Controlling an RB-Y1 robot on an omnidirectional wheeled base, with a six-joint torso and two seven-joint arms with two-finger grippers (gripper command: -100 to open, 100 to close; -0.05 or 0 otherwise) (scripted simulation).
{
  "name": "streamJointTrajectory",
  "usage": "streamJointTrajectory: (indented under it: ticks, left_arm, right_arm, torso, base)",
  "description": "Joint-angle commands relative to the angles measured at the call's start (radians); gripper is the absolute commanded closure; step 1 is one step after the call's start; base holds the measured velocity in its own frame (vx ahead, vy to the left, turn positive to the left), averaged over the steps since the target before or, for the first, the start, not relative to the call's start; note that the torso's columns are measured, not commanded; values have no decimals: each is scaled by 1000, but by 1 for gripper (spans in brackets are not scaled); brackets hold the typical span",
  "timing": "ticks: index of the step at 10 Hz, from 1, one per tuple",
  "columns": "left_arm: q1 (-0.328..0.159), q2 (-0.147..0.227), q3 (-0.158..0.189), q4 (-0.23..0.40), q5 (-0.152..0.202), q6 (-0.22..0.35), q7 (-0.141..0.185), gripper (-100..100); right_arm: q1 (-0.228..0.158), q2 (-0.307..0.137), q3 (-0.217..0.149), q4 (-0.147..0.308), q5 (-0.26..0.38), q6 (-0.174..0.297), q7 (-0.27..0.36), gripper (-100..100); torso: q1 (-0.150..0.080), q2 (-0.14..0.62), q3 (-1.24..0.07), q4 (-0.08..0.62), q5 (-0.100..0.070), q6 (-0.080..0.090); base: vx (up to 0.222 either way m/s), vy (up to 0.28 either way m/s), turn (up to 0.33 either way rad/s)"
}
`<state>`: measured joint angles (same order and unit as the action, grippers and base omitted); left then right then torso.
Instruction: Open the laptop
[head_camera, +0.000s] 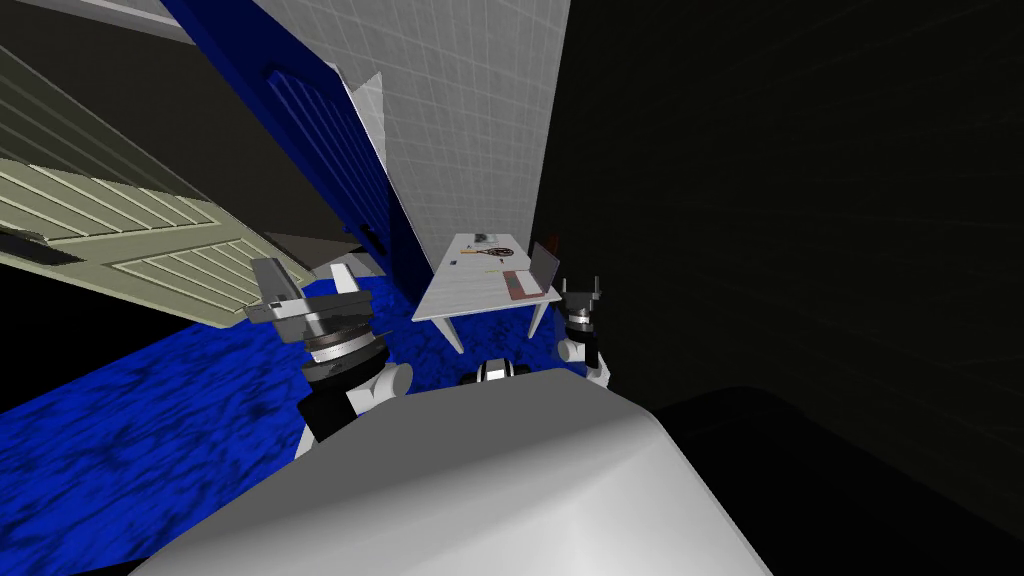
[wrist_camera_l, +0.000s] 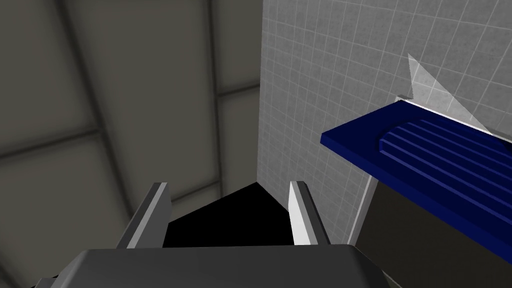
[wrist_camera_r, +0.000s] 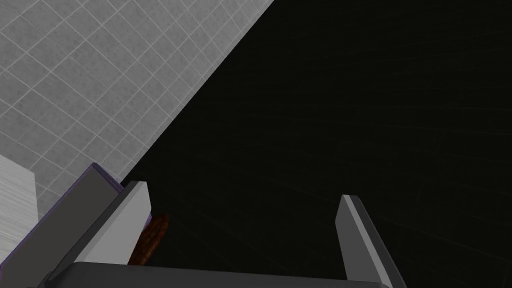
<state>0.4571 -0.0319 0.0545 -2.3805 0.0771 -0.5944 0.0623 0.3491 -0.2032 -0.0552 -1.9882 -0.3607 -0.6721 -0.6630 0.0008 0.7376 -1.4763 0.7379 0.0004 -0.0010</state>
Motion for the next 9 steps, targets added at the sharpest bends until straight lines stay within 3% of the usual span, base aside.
streamJointTrajectory:
  ticks: [1,3,4,5,9]
  left_arm:
    - [0,0,0,0,0,0,0,0]
    - [0,0,0,0,0,0,0,0]
    - [0,0,0,0,0,0,0,0]
    - [0,0,0,0,0,0,0,0]
    - [0,0,0,0,0,0,0,0]
  right_arm:
    - [-22,-9,-7,53,-58,-7,-78,-100]
    - [-22,-9,-7,53,-58,-7,-110,-100]
    - [-40,-13,-9,89,-96,-9,-151,-100]
    - [-40,-13,-9,89,-96,-9,-172,-100]
    - [-40,-13,-9,89,-96,-9,-172,-100]
  torso:
    - [-1,0,0,0,0,2]
    - [2,-1,0,0,0,2]
    - [3,0,0,0,1,1]
    - [2,1,1,0,1,1]
    - [-3,-1,-1,0,-1,1]
  base:
    - [-19,-102,246]
    - [2,-10,23]
    - [-26,28,86]
    - [-23,26,78]
    - [1,-1,-4]
